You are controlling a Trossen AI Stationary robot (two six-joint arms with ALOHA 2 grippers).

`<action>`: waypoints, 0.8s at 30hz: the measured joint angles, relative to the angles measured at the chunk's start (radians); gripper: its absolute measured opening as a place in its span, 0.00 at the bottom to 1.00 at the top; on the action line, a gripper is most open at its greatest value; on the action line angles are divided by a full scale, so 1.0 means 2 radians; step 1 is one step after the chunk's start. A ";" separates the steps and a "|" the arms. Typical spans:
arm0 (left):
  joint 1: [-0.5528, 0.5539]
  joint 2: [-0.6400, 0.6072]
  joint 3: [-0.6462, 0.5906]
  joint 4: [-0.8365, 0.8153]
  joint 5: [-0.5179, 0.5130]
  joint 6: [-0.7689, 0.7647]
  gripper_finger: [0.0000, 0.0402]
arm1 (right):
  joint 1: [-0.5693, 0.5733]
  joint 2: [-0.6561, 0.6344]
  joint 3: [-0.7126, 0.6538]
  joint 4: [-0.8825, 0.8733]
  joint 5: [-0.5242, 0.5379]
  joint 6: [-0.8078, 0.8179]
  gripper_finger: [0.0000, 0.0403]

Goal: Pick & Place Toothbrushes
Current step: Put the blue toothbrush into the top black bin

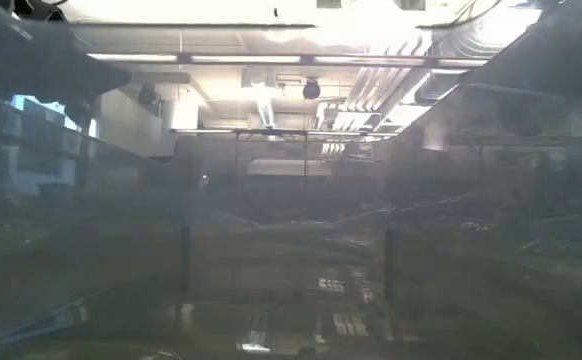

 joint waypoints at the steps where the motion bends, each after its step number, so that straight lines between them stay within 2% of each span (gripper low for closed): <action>1: 0.000 0.000 0.000 0.000 -0.008 0.010 0.00 | 0.000 0.006 0.005 0.000 0.002 -0.005 0.01; 7: 0.000 0.000 0.001 -0.001 -0.047 0.025 0.00 | 0.000 0.060 0.046 -0.027 0.022 -0.008 0.01; 12: 0.000 0.000 0.002 0.000 -0.049 0.025 0.00 | 0.000 0.125 0.094 -0.064 0.024 -0.024 0.01; 24: 0.000 0.000 0.003 0.000 -0.050 0.023 0.00 | 0.014 0.262 0.209 -0.089 0.025 -0.074 0.01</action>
